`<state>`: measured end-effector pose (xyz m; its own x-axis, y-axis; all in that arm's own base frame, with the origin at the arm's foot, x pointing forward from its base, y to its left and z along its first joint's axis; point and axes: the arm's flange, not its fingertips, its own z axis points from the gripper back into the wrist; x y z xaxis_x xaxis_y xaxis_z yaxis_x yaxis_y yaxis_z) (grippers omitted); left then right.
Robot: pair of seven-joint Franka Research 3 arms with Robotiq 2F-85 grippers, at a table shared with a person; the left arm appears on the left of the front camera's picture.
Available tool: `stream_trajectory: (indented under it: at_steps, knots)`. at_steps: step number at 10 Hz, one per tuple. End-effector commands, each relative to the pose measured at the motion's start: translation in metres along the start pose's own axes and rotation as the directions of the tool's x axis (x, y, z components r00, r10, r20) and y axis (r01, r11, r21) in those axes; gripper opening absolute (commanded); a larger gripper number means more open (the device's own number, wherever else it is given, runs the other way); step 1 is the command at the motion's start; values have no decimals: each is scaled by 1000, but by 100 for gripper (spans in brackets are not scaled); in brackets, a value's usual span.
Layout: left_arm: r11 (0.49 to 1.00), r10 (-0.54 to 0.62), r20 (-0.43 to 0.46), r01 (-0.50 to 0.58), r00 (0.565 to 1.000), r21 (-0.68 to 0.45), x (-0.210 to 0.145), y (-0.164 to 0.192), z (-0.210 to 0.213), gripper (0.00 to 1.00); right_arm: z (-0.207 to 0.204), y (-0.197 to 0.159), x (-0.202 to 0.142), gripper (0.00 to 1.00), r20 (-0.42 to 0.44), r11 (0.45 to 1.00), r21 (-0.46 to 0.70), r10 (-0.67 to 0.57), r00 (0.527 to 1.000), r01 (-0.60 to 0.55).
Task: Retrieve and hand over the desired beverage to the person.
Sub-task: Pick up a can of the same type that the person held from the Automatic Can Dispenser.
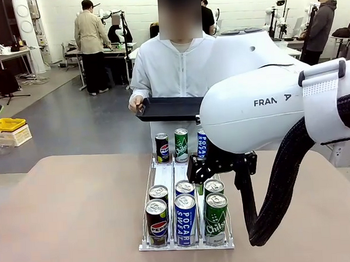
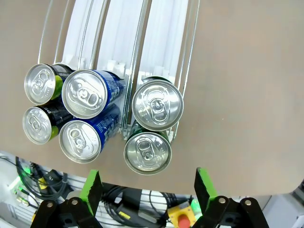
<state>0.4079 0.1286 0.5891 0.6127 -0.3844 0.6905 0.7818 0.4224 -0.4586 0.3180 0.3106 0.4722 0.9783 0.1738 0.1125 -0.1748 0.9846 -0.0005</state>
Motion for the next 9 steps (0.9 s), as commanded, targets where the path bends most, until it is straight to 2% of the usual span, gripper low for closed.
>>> stream_trajectory:
  at_steps: [1, 9]
  knots:
    - [1000, 2, 6, -2, 1000, -9, 2, -1, 2, 100, -1, -2, -3, 100, 4, 1000, -6, -2, 1000, 2]
    - [1000, 2, 6, -2, 1000, -9, 2, -1, 2, 100, -3, 5, -1, 100, -5, 1000, -9, 28, 1000, -28]
